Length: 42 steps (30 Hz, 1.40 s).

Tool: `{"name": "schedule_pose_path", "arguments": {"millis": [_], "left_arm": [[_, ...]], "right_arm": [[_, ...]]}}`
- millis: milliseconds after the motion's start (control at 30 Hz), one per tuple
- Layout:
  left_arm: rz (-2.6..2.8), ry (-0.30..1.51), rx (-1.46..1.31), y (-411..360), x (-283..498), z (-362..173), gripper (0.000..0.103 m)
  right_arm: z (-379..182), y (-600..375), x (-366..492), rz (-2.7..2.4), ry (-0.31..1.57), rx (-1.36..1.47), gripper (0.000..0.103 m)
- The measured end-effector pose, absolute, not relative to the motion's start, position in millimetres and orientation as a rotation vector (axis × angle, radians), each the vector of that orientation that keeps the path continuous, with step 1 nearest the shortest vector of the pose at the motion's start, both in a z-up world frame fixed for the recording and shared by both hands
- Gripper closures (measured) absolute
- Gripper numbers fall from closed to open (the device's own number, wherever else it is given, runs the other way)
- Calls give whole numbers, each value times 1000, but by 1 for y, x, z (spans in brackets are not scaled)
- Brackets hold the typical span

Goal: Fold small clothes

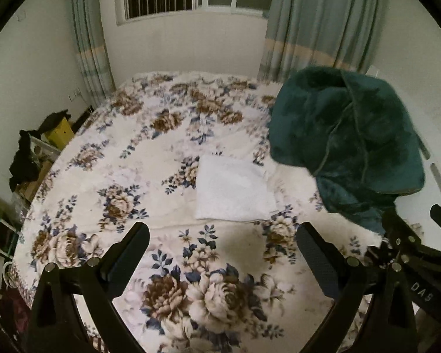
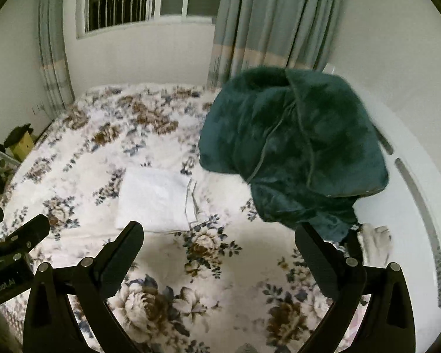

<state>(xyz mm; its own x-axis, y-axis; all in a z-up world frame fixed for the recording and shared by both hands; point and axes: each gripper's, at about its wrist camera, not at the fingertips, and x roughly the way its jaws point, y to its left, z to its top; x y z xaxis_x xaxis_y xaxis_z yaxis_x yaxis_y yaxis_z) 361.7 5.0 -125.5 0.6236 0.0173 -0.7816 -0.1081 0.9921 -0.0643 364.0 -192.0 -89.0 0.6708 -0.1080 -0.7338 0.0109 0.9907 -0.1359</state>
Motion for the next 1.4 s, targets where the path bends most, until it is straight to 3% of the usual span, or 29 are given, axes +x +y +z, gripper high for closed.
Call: {"name": "schedule_pose_path", "arguments": {"millis": [333,600,1400], "left_arm": [[75,788,-96,-10,279,-43,1],[82,752,-90,-19,237,-16,1],[99,718,-86,-32,202,2,0]], "right_arm": [[29,-212,254,-64,694,-95,0],[71,-224,188,-40,643,-83,0],[86,-247,155,-1,628,-74,0]]}}
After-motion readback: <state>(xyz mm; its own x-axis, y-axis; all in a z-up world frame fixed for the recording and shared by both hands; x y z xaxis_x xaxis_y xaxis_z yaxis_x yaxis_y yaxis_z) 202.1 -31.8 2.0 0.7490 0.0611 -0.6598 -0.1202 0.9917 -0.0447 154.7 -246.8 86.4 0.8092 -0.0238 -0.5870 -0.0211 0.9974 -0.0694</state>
